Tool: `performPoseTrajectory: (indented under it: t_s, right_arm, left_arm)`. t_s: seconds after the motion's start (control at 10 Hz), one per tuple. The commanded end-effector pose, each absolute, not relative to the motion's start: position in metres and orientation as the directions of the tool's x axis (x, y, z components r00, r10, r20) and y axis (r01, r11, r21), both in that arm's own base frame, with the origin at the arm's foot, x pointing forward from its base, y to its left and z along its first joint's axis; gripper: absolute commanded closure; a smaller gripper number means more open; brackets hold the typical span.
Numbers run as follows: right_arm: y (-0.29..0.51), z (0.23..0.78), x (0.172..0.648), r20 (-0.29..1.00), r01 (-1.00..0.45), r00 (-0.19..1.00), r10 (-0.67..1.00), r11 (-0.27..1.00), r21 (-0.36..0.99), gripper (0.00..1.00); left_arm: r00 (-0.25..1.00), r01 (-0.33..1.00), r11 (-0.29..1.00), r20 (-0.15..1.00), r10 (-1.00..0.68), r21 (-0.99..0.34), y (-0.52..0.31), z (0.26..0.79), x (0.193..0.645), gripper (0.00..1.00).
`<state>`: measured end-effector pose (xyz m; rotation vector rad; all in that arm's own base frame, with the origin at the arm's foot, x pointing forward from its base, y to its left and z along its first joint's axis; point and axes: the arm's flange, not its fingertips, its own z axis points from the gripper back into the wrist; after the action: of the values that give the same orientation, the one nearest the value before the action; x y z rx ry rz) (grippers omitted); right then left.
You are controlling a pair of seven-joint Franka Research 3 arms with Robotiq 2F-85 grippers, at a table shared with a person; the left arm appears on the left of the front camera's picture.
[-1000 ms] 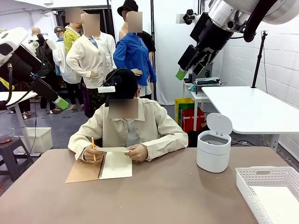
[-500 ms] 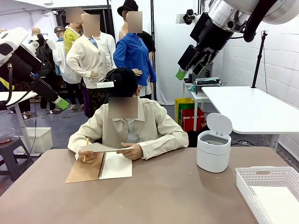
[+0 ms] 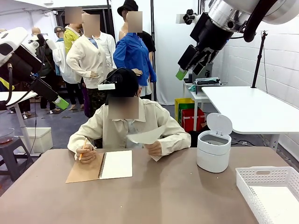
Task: Sort the paper based on its condition.
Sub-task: If a person hands you a paper, place it in the Organizing basket , and if it's crumpled, put it in the Trash can.
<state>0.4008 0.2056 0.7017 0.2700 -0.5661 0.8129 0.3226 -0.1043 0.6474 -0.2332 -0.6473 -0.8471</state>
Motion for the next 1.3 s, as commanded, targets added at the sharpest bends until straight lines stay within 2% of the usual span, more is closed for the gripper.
performPoseTrajectory:
  t_s: [0.0, 1.1, 1.2]
  right_arm:
    - [0.205, 0.702, 0.402, 0.58, -0.747, 0.545, 0.606, 0.665, 0.007, 0.0]
    - [0.206, 0.702, 0.401, 0.572, -0.747, 0.551, 0.607, 0.664, 0.014, 0.0]
    - [0.206, 0.692, 0.408, 0.518, -0.715, 0.628, 0.58, 0.693, 0.091, 0.0]
  left_arm:
    - [0.486, 0.757, 0.651, 0.617, -0.619, 0.056, -0.103, 0.648, 0.323, 0.0]
    - [0.486, 0.757, 0.651, 0.617, -0.619, 0.056, -0.103, 0.648, 0.323, 0.0]
    - [0.486, 0.757, 0.651, 0.617, -0.619, 0.056, -0.103, 0.648, 0.323, 0.0]
